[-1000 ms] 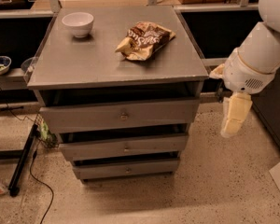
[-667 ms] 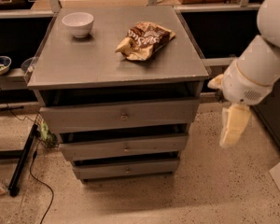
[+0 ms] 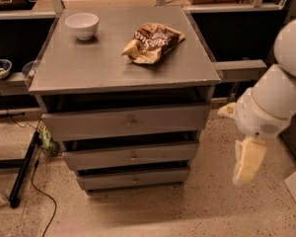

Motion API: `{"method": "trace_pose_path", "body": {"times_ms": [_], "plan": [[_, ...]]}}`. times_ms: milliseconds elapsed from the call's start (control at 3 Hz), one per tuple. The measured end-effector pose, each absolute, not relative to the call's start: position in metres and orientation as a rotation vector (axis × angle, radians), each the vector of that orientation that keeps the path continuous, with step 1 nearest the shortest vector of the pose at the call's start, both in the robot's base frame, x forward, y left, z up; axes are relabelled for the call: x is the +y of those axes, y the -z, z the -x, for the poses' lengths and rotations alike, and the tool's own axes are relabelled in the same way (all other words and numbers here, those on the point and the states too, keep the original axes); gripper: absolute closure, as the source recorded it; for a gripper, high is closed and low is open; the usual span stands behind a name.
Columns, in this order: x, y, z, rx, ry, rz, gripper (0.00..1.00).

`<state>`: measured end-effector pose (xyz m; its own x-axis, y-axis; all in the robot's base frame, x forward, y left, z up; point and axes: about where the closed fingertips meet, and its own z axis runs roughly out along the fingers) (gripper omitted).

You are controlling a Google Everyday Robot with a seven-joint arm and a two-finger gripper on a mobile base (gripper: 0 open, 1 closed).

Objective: Open middle drawer

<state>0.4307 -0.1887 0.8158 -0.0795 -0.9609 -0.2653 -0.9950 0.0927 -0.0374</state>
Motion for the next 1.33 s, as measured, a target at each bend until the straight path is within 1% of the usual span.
{"method": "trace_pose_path", "body": {"times_ms": [333, 1000, 1333], "plan": [[-0.180, -0.809, -0.396, 2.156, -0.280, 1.967, 0.00], [-0.182, -0.809, -0.401, 2.151, -0.299, 1.939, 0.00], [-0.183, -0.817, -0.413, 2.170, -0.243, 1.910, 0.00]]}}
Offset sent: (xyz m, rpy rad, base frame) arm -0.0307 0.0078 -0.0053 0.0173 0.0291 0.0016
